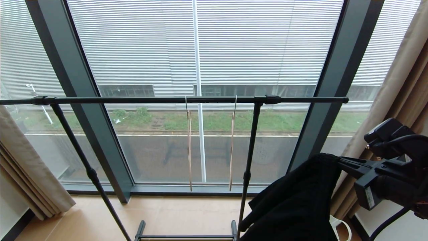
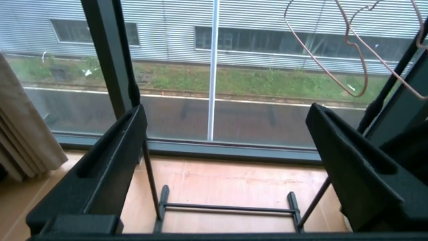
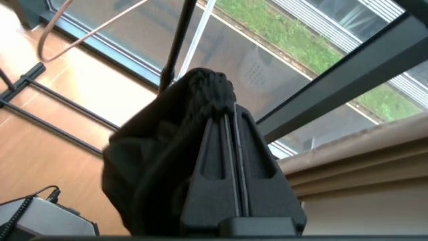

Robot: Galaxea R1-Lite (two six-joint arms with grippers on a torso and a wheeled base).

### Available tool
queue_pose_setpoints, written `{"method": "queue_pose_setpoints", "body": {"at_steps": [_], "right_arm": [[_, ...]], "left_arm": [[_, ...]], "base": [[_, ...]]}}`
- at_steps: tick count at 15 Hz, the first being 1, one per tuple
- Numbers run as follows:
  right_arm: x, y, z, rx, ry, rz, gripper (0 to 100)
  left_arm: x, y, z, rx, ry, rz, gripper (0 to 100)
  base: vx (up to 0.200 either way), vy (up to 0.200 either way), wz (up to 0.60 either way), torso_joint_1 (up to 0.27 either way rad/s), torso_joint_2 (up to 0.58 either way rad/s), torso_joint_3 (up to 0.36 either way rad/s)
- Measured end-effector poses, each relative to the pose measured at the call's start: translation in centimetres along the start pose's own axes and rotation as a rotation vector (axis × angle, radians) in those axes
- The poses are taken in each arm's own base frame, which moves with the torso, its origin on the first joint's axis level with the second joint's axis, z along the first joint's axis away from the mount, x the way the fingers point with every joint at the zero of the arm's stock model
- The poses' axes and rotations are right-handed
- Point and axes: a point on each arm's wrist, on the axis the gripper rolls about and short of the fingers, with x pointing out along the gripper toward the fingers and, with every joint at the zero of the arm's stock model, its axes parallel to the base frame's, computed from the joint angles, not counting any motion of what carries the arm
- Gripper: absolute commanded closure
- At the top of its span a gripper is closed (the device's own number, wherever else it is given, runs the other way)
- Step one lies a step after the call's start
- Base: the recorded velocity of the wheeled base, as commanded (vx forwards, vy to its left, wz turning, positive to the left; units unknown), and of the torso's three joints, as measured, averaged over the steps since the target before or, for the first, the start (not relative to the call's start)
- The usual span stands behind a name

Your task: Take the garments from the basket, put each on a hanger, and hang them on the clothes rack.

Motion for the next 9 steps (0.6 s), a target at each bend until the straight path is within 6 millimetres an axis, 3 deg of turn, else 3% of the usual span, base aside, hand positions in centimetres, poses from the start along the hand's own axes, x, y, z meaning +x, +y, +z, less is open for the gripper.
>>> {"method": "queue_pose_setpoints", "body": {"at_steps": [7, 9], "right_arm": [[0.01, -0.01, -0.04, 0.0, 0.002, 0.0, 100], [0.02, -0.01, -0.03, 0.0, 0.002, -0.001, 100]], "left_arm": [[0.0, 0.0, 0.0, 0.0, 0.001, -0.001, 0], [0.0, 0.0, -0.01, 0.0, 0.001, 0.0, 0]], "base": [[0.0, 0.2, 0.0, 0.005, 0.0, 0.003], [-0.2, 0.0, 0.0, 0.002, 0.0, 0.005]]}}
